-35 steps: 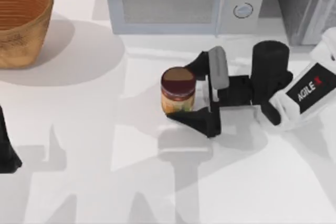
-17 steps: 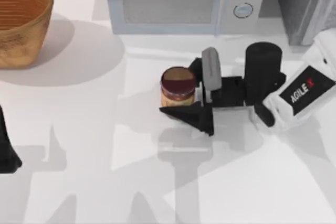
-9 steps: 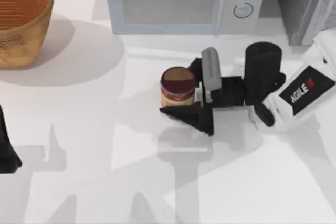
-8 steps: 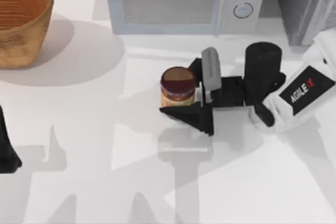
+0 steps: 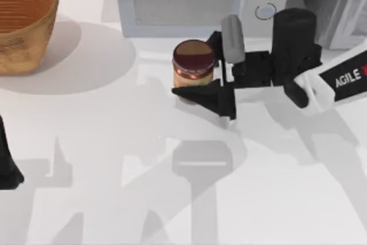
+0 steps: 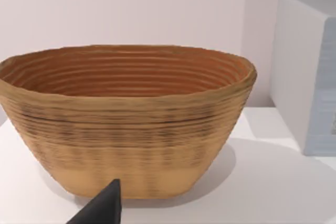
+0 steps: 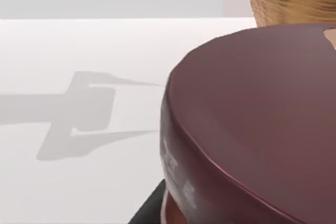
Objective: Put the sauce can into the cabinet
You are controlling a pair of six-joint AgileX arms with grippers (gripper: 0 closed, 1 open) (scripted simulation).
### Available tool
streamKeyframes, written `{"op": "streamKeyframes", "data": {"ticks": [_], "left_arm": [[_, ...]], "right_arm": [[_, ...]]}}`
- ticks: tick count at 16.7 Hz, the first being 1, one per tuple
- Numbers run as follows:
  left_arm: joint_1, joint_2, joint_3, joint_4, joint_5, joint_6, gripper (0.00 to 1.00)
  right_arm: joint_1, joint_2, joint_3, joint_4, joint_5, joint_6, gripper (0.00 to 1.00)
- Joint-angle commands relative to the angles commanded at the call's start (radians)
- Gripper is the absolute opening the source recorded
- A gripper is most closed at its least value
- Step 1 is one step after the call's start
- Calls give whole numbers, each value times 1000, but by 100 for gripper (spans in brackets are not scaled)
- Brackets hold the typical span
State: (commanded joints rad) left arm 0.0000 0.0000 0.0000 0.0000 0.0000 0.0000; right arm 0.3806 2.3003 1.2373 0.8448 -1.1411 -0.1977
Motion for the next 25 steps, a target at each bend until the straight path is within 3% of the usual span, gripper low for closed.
{"op": "streamKeyframes", "data": {"ticks": [5,15,18,25], "left_arm": [[0,0,0,0,0,0,100],[0,0,0,0,0,0,100],[0,0,0,0,0,0,100],[0,0,0,0,0,0,100]], "right_arm": [[1,-197,13,-211,-2,3,0],[-25,-301,-80,-274,13,33,0],[-75,-471,-214,-325,80,47,0],[-176,-1117,-548,-433,370,71,0]]}}
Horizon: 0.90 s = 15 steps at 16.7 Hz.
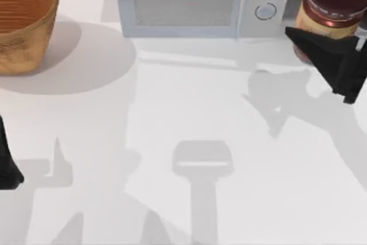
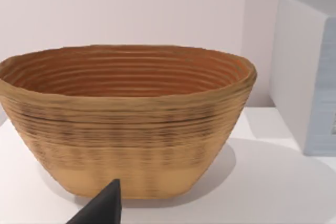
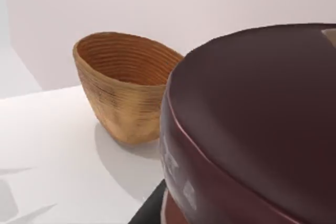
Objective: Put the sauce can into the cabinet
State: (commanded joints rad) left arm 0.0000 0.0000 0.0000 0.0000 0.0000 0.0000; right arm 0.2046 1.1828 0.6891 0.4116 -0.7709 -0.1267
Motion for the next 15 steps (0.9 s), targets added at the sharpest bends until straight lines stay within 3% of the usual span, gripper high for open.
{"op": "streamKeyframes", "data": {"ticks": [5,11,15], "left_arm": [[0,0,0,0,0,0,100],[0,0,0,0,0,0,100],[0,0,0,0,0,0,100]], "right_arm": [[-41,-345,-183,-105,170,45,0],[-138,-891,-432,-211,533,65,0],[-190,-1119,-623,-350,717,106,0]]}}
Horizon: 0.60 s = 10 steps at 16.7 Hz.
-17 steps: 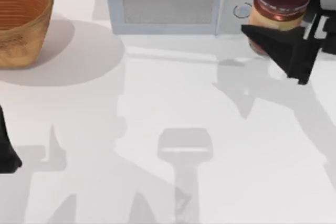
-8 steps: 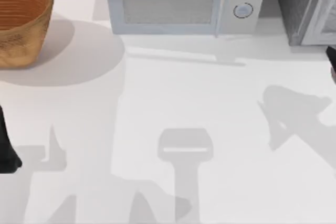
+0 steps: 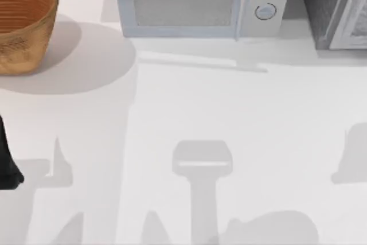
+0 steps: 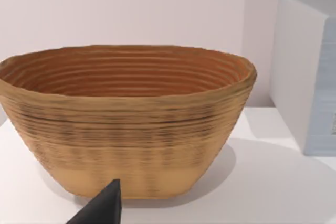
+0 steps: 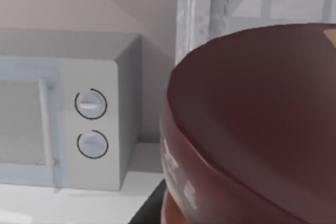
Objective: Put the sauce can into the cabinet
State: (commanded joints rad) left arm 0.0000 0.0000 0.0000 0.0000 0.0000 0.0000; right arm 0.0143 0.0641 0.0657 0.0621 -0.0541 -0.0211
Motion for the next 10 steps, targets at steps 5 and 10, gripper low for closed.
{"op": "streamKeyframes", "data": {"ticks": [5,10], "left_arm": [[0,0,0,0,0,0,100],[0,0,0,0,0,0,100]], "right_arm": [[-14,-64,-66,-62,54,21,0],[-8,-51,-56,-64,52,23,0]]}}
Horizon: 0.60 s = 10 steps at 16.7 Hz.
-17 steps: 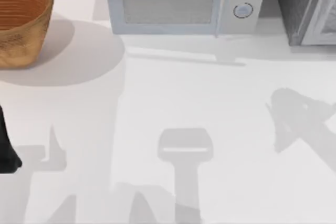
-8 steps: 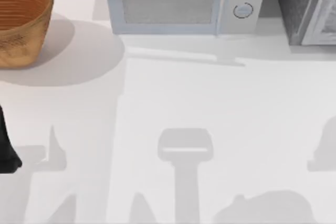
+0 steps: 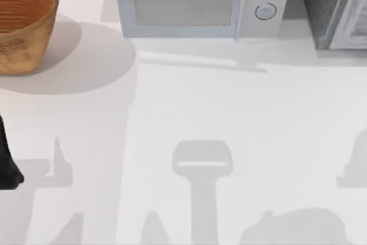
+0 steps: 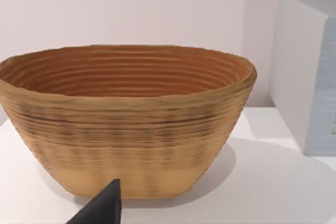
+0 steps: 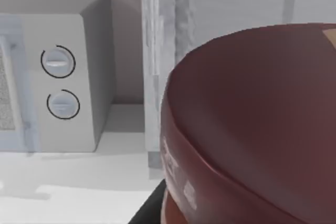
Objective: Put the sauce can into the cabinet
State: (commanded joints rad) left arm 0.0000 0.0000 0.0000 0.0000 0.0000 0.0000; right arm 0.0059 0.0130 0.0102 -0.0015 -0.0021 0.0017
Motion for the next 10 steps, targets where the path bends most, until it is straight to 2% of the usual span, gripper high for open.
{"op": "streamKeyframes", "data": {"ticks": [5,10], "left_arm": [[0,0,0,0,0,0,100],[0,0,0,0,0,0,100]], "right_arm": [[32,166,204,-62,16,17,0],[70,472,616,-182,65,34,0]]}}
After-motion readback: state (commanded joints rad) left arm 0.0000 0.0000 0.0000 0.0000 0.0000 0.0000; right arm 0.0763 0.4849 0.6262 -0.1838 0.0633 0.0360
